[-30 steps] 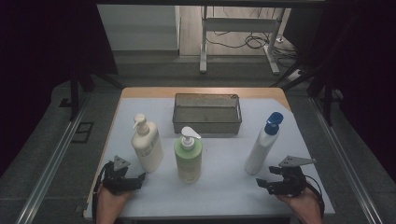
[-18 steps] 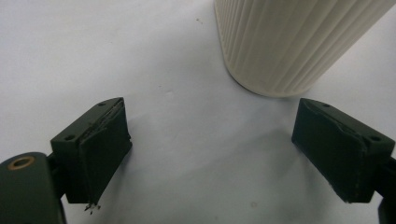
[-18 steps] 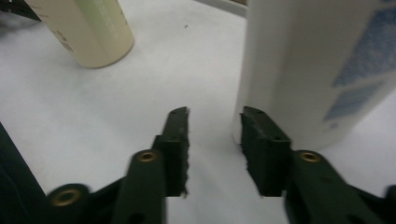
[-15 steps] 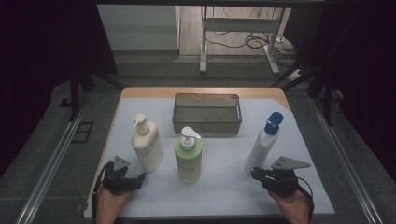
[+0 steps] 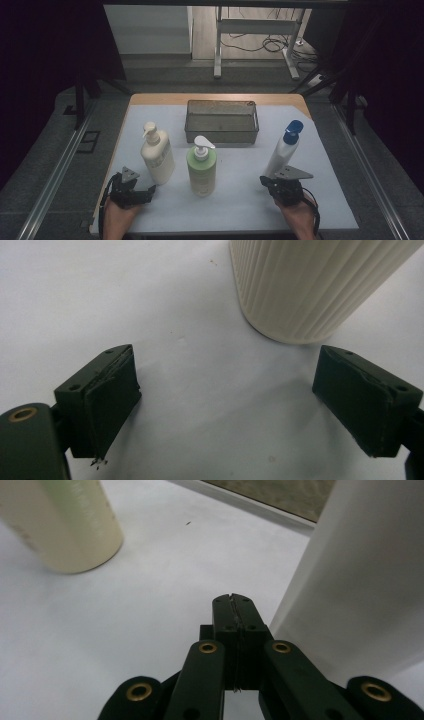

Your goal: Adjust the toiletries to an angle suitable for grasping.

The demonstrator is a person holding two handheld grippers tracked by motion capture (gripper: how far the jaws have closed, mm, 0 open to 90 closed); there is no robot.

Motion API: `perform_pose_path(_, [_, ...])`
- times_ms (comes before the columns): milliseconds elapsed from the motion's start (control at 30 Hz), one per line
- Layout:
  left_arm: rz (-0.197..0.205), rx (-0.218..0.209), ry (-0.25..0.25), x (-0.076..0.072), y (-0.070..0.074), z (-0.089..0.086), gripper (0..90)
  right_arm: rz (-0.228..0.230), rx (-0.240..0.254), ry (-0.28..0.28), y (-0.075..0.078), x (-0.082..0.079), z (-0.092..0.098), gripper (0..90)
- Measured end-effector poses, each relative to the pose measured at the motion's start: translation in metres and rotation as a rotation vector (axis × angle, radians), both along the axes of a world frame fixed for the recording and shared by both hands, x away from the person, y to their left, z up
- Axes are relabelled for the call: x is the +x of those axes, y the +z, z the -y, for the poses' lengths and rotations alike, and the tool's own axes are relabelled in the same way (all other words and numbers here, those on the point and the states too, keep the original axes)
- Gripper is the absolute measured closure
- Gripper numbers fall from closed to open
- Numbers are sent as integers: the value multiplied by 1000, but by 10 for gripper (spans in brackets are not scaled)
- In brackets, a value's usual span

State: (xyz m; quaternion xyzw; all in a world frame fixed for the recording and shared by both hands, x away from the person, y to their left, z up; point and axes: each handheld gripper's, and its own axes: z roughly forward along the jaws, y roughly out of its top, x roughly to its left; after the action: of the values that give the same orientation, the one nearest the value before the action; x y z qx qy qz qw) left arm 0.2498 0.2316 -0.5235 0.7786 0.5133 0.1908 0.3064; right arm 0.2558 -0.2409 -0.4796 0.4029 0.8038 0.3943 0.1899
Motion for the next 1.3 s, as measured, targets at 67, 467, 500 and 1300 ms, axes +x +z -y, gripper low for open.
perform_pose_path(67, [0, 0, 0, 0, 0, 0, 109, 7, -22, -35, -3, 4, -6, 900])
perform_pose_path(467, [3, 3, -2, 0, 0, 0, 109, 1, -47, -66, -7, 6, -5, 900])
perform_pose_path(500, [3, 3, -2, 0, 0, 0, 109, 1, -47, -66, -7, 6, -5, 900])
perform_pose_path(1300, [3, 3, -2, 0, 0, 0, 109, 13, -62, -96, -6, 7, -6, 900])
